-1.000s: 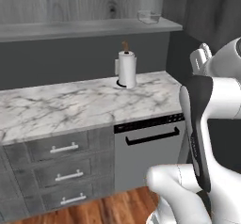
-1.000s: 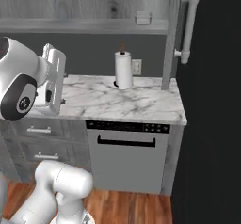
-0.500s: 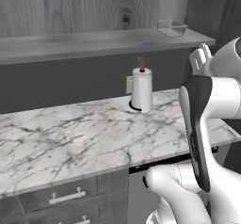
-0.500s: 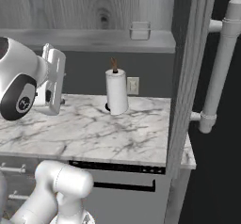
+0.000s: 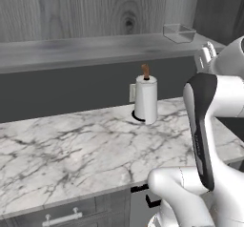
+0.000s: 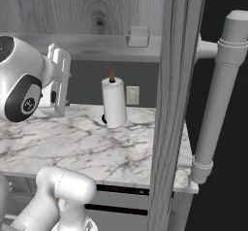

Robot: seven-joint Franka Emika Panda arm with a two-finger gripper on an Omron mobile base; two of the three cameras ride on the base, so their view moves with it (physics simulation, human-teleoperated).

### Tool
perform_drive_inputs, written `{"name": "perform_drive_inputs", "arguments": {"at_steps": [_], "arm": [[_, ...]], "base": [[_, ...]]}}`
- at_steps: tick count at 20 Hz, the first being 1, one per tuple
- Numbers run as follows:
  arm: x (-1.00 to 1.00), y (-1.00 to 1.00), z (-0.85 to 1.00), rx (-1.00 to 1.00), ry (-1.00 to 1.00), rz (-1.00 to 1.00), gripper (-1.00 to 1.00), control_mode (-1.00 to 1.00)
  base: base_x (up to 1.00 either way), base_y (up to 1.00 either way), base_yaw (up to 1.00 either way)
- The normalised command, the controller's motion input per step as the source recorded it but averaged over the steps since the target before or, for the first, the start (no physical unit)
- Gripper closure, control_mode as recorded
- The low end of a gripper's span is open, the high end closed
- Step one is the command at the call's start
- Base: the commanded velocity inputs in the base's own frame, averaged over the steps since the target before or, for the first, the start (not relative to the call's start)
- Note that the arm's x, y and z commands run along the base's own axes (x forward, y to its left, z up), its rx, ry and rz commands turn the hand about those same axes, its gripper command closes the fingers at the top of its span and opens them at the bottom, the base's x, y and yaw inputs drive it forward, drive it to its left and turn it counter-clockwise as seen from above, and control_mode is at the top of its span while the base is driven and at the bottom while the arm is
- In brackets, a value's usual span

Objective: Retrieve the tupperware and aluminum foil from the cabinet and place them on the dining counter near the plate with garlic and shrimp to prepare for storing leftovers.

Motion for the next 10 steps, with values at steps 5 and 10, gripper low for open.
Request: {"name": "perform_drive_inputs", "arguments": {"at_steps": [5,10], "arm": [[0.06,-0.2,0.41,-0.01,0.0,0.0,-1.0,-1.0],[0.09,-0.04,0.4,-0.1,-0.04,0.0,-1.0,-1.0]], "base": [[0.0,0.0,0.0],[0.0,0.0,0.0]]}}
